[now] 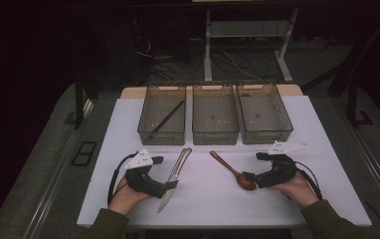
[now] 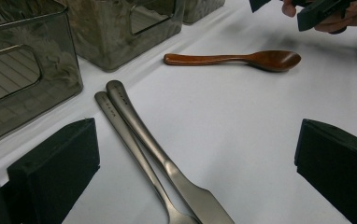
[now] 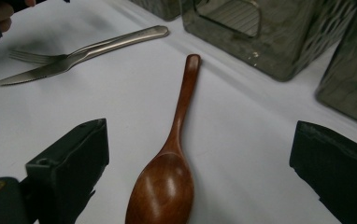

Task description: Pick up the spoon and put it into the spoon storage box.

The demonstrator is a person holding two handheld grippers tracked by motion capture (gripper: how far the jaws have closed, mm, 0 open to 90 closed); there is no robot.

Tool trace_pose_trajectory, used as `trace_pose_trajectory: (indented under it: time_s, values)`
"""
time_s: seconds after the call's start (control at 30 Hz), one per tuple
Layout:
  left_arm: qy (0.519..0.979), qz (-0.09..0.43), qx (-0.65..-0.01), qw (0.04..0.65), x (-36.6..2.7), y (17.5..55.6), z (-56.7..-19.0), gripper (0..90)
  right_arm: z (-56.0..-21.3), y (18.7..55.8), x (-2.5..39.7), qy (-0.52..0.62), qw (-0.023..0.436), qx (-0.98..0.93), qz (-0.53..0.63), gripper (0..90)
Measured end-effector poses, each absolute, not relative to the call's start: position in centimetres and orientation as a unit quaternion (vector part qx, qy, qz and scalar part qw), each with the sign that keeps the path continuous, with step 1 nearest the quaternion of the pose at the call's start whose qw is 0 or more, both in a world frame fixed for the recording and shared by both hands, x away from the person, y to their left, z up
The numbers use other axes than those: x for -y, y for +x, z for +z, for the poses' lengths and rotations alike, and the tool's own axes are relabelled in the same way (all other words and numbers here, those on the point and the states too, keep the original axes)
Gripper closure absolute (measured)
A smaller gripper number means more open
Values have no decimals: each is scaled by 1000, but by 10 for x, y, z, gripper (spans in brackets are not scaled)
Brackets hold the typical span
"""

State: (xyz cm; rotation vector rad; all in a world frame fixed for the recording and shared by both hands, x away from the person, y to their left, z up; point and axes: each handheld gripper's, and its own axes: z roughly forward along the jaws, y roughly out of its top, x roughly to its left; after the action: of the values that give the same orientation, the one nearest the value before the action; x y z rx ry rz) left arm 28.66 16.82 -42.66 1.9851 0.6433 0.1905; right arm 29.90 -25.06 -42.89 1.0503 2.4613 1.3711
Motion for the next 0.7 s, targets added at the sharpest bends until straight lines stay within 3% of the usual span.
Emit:
trace_pose_trajectory:
  time_s: [0.1, 0.47, 0.7]
  values:
    - [821, 81, -265, 499, -168, 286, -427, 0, -430, 298, 250, 350, 63, -817, 453, 60]
    - [822, 81, -261, 500, -167, 285, -427, 0, -436, 297, 250, 352, 47, -825, 439, 302]
    - [822, 80, -259, 500, -166, 285, -427, 0, -441, 295, 248, 343, 31, -839, 422, 393]
